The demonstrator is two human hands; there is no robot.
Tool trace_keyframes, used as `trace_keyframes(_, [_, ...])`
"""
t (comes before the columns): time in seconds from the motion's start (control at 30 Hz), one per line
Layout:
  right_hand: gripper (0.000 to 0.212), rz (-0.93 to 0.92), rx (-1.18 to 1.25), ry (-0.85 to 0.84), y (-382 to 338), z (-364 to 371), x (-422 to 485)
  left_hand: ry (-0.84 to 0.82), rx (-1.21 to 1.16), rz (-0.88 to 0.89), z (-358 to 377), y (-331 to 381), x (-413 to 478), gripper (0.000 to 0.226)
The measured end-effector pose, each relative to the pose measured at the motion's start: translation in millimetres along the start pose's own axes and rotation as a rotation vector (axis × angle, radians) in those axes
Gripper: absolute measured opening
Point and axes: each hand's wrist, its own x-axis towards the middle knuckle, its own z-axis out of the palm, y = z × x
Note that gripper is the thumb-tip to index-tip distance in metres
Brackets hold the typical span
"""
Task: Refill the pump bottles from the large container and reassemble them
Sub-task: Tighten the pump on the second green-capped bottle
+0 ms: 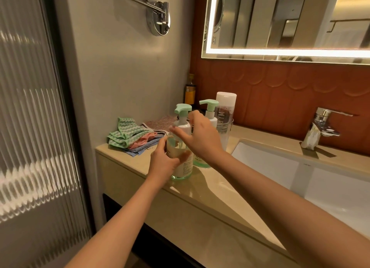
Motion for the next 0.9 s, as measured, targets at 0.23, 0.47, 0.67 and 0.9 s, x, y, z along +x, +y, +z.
trace_keyframes(0.23, [0.047, 0.010, 0.178, 0.005, 5.4, 2.4, -8.8, -0.003, 0.022, 0.005, -1.0, -2.3, 0.3, 0.050])
trace_keyframes(0.47, [0.057, 0.047, 0.241, 0.001, 4.4, -0.6, -4.9, -0.015, 0.002, 0.016, -1.1, -0.9, -0.7, 0.041])
trace_keyframes(0.67, [0.043, 0.020, 0.285, -0.037, 2.8, 1.9, -7.7, -0.009, 0.011, 0.022, -0.9, -2.8, -0.2, 0.044])
trace_keyframes(0.9, [0.057, 0.042, 0.232, 0.011, 1.9, 6.2, -3.3, -0.005, 0.008, 0.011, -0.7, -0.2, -0.6, 0.054])
